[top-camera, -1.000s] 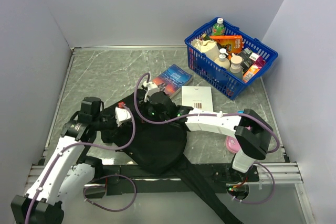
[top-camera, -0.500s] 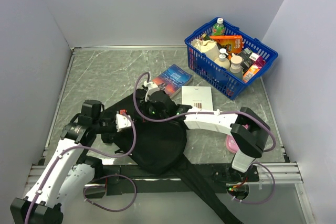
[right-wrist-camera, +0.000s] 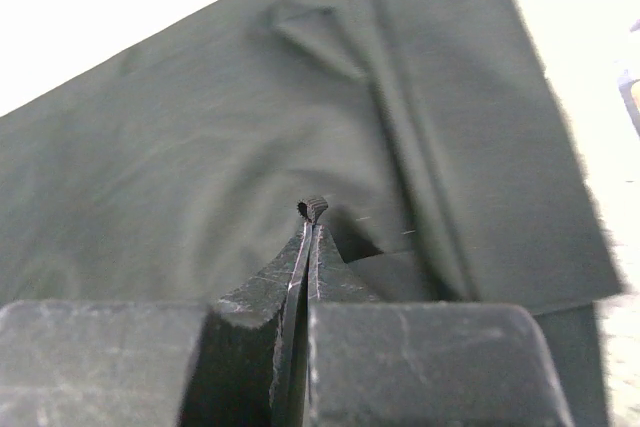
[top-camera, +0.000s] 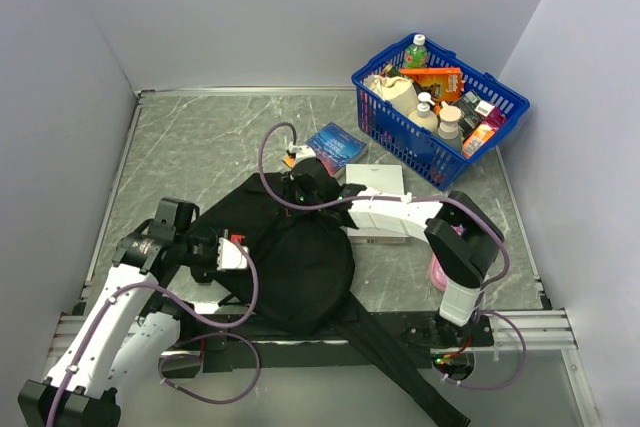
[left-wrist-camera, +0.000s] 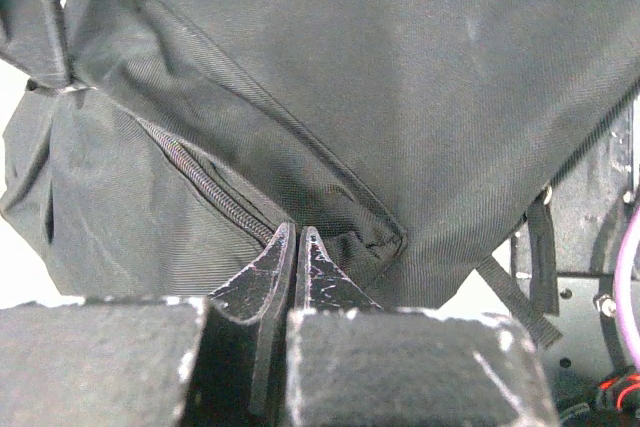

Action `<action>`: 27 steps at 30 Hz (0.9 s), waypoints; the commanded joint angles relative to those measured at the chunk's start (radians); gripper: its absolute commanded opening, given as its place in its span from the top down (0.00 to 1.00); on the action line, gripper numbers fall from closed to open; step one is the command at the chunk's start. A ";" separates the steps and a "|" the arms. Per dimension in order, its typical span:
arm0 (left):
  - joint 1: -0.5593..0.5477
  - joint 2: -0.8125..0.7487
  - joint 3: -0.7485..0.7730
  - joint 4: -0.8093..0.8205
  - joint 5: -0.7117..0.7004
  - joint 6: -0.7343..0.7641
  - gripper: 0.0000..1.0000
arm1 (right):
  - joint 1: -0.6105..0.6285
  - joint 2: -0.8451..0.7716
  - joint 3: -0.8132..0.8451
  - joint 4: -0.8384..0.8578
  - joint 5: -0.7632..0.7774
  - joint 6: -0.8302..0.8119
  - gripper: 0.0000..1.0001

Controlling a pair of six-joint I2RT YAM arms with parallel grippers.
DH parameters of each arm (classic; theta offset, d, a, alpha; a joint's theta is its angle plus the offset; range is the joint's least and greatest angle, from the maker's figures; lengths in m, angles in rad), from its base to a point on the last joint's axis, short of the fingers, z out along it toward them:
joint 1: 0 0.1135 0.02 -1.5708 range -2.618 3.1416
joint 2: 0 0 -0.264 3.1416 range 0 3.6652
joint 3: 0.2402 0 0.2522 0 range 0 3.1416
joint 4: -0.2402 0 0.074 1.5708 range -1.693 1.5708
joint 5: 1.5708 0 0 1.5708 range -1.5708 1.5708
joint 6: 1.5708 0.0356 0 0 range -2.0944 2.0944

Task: Pack the student bag
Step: Zip the student bag at the center of the board.

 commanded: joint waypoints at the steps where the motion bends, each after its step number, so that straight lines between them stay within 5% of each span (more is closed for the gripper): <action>1: -0.005 -0.004 0.046 -0.191 0.110 0.121 0.99 | -0.064 0.044 0.110 -0.076 0.229 -0.019 1.00; 11: -0.007 -0.026 0.047 -0.187 0.087 0.123 0.99 | -0.113 0.044 0.159 -0.240 0.487 0.128 1.00; 14: -0.007 -0.038 0.033 -0.025 0.075 -0.045 0.99 | -0.120 0.034 0.143 -0.239 0.455 0.133 1.00; 16: -0.007 -0.050 0.015 0.107 0.043 -0.256 0.99 | -0.120 -0.009 0.107 -0.164 0.391 0.112 0.91; 20: -0.007 -0.047 0.003 0.267 0.020 -0.394 0.96 | -0.117 -0.127 -0.015 -0.061 0.329 0.085 0.48; 27: -0.007 0.009 -0.005 0.348 0.119 -0.498 0.98 | -0.065 -0.413 -0.143 -0.019 0.240 0.078 0.37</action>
